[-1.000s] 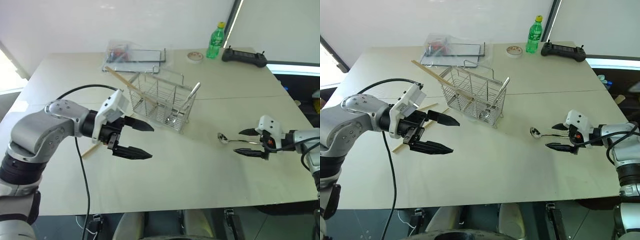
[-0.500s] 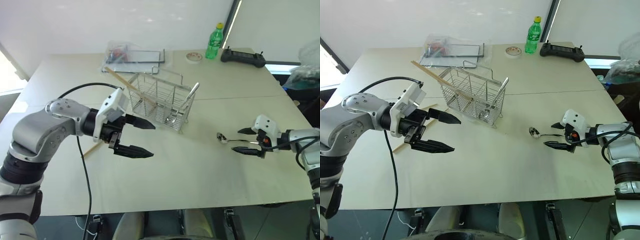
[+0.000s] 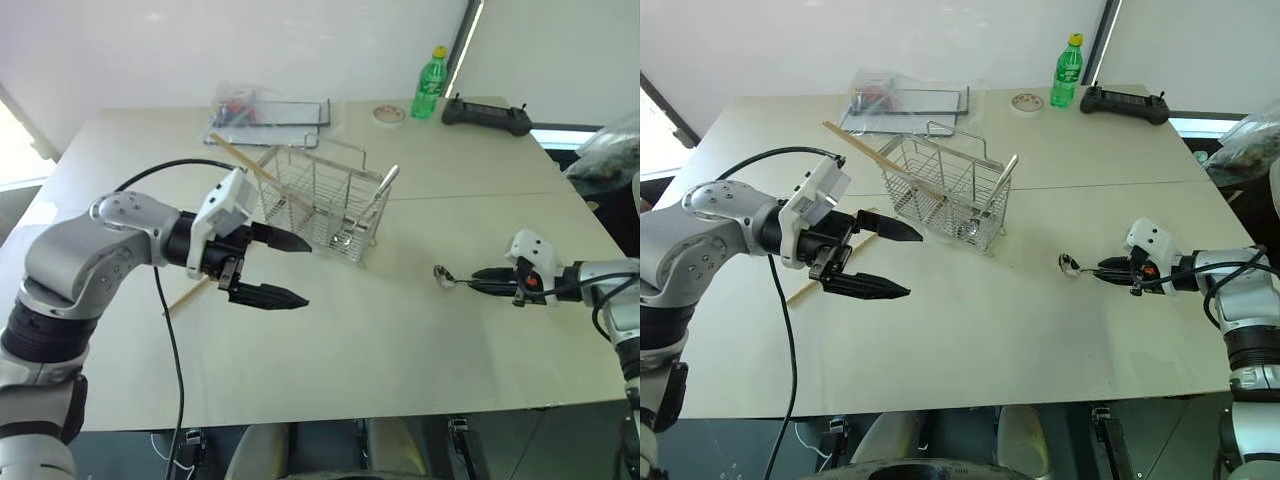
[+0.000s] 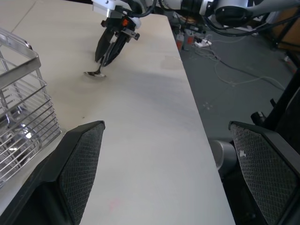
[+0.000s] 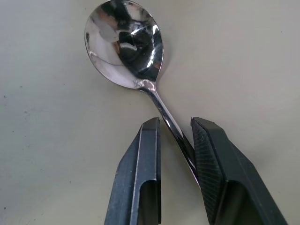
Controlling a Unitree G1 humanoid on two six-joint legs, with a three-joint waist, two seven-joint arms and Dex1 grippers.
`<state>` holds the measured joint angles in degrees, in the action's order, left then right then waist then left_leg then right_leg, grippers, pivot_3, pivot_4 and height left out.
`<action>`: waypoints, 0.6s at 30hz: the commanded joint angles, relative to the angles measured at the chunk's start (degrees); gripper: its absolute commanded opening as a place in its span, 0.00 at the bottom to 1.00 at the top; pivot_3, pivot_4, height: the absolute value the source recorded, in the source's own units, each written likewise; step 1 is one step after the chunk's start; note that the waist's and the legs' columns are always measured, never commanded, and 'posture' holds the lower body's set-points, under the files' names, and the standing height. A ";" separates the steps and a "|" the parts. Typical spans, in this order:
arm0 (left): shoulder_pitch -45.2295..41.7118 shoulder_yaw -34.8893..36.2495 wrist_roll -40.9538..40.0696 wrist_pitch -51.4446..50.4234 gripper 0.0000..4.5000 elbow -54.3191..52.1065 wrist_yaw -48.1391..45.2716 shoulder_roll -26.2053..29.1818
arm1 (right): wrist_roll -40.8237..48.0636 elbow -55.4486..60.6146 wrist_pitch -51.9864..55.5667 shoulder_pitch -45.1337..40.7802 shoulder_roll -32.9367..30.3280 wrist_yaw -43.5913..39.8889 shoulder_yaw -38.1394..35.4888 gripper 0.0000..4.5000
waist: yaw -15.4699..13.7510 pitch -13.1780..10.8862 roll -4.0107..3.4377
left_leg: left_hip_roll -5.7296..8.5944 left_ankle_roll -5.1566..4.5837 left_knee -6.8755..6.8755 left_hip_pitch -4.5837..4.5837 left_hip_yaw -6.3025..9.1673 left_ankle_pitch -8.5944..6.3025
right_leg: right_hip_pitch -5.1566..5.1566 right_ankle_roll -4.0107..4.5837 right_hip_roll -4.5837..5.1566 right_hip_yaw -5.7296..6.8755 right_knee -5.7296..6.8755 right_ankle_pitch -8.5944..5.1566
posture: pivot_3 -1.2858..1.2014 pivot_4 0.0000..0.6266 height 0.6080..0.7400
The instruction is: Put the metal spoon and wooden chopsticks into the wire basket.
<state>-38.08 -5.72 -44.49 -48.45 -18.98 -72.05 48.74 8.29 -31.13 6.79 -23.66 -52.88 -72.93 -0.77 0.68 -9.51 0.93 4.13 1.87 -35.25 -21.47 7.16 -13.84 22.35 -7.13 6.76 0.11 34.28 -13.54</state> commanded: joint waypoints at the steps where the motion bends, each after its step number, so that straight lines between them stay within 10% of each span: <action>1: -1.78 1.99 -0.91 0.09 1.00 0.11 -0.30 0.03 | 0.93 2.28 0.69 1.70 -0.27 -0.17 -0.95 0.21 | -0.02 0.00 0.00 | 0.00 0.00 0.00 0.00 0.00 0.00 | 0.00 0.00 0.00 0.00 0.00 0.00 | 0.52 0.24 0.89; 7: -2.53 1.90 -0.80 0.08 1.00 0.64 -0.44 -0.17 | 2.82 5.86 2.34 5.17 -0.37 -0.58 -2.08 0.01 | 0.00 0.00 0.00 | 0.00 0.00 0.01 0.00 0.02 0.00 | -0.01 -0.03 0.00 0.00 0.00 0.00 | 0.52 0.24 0.89; 18: -4.37 2.61 -0.82 -0.12 1.00 2.92 -0.66 -0.23 | 3.25 10.07 2.99 7.85 -0.72 1.26 -3.74 0.00 | 0.01 0.01 0.03 | -0.01 0.00 -0.02 0.04 0.00 0.00 | -0.03 -0.02 0.00 -0.02 0.03 0.00 | 0.52 0.24 0.89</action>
<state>-41.14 -5.32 -44.50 -48.56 -15.68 -72.48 48.21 11.03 -22.14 10.23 -16.16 -52.99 -71.94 -3.26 0.69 -9.51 0.96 4.12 1.87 -35.27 -21.43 7.15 -13.84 22.32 -7.15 6.75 0.10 34.31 -13.54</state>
